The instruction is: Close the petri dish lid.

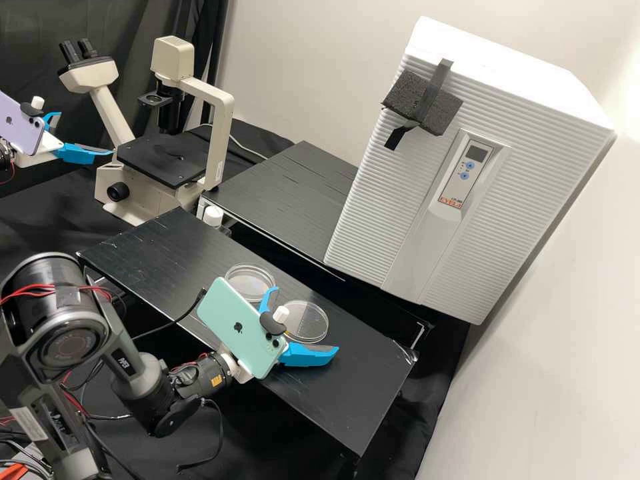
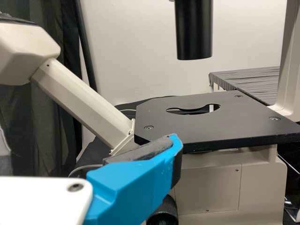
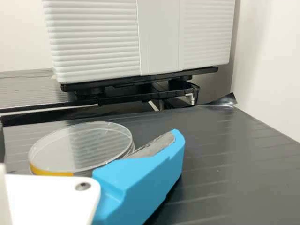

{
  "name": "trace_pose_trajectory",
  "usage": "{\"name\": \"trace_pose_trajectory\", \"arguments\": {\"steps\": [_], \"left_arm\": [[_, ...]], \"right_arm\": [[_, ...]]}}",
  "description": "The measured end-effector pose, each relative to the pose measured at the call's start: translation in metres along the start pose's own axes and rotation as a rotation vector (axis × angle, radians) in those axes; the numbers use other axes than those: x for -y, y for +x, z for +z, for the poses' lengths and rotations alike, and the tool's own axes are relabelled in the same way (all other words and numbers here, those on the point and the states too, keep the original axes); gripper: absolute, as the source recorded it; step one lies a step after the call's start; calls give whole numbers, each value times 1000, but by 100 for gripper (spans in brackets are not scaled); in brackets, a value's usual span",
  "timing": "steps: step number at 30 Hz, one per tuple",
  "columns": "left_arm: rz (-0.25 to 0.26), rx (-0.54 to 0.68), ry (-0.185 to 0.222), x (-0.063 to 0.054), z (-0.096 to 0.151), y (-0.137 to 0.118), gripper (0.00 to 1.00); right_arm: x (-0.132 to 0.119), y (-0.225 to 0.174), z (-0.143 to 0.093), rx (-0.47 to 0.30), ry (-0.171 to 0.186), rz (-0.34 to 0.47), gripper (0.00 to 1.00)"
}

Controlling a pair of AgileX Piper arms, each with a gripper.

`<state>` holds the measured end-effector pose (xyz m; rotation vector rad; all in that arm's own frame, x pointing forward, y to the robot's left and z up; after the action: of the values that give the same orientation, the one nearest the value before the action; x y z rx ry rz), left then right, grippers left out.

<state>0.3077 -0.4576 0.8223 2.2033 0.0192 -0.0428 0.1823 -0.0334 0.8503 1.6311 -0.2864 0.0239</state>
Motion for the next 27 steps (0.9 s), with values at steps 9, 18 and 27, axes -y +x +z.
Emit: {"name": "trace_pose_trajectory", "arguments": {"steps": [9,18,27], "left_arm": [[0,0,0,0,0,0,100],[0,0,0,0,0,0,100],[0,0,0,0,0,0,100]], "right_arm": [[-3,-4,4,6,-11,9,100],[-2,-7,6,8,-25,0,100],[-2,-14,4,0,-37,6,100]]}}
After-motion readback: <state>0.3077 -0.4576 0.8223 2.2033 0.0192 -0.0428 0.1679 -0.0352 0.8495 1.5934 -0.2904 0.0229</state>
